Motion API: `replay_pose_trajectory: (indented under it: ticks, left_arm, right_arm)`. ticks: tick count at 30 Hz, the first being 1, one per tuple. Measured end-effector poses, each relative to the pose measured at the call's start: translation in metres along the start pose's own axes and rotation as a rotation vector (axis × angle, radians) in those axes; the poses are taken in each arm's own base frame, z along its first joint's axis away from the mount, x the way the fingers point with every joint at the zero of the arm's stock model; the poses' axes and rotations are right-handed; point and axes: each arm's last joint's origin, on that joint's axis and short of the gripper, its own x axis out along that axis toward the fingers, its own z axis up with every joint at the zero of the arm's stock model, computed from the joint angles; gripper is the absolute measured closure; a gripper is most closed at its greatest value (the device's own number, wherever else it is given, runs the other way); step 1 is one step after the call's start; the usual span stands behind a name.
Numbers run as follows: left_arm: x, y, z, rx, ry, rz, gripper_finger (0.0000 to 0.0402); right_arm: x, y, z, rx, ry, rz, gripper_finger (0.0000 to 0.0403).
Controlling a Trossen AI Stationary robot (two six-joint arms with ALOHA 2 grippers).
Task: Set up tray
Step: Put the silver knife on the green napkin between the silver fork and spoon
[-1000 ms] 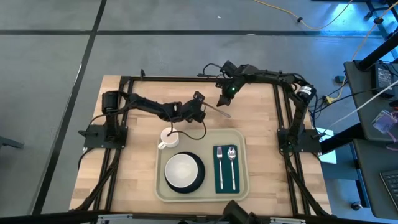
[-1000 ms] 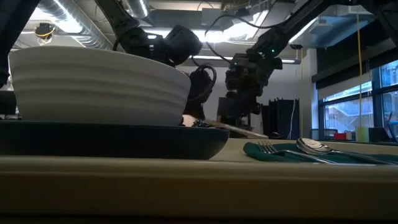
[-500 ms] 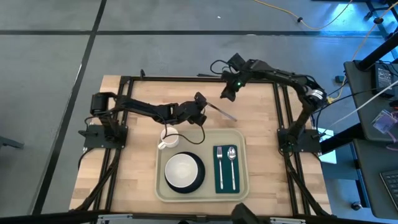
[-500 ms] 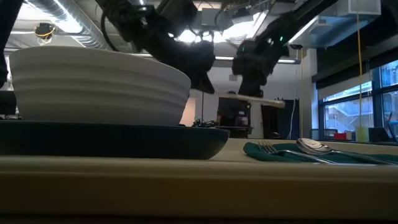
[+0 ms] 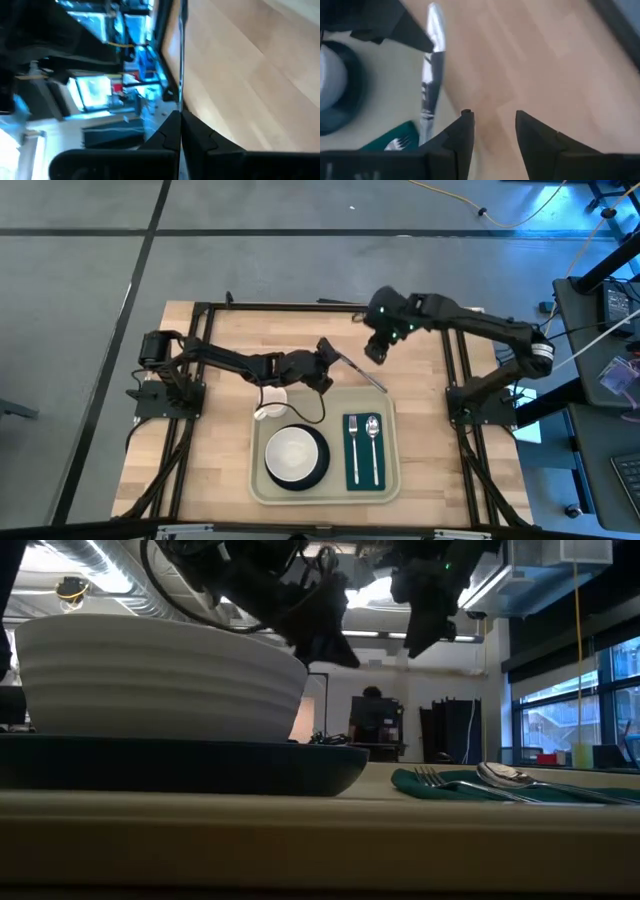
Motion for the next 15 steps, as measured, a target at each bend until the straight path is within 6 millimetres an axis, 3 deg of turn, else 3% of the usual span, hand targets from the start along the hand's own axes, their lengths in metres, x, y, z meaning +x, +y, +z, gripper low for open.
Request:
replay_pose_trajectory:
  ticks: [8,15]
  left_arm:
    - [-0.010,0.004,0.016,0.061,-0.091,0.042,0.0400]
    - [-0.016,0.001,0.025,0.075,-0.097,0.041,0.0400]
  right_arm:
    - [0.003,0.052,-0.014,0.042,0.043,0.019,0.0259]
    - [0.003,0.076,-0.020,0.034,0.020,0.011,0.0259]
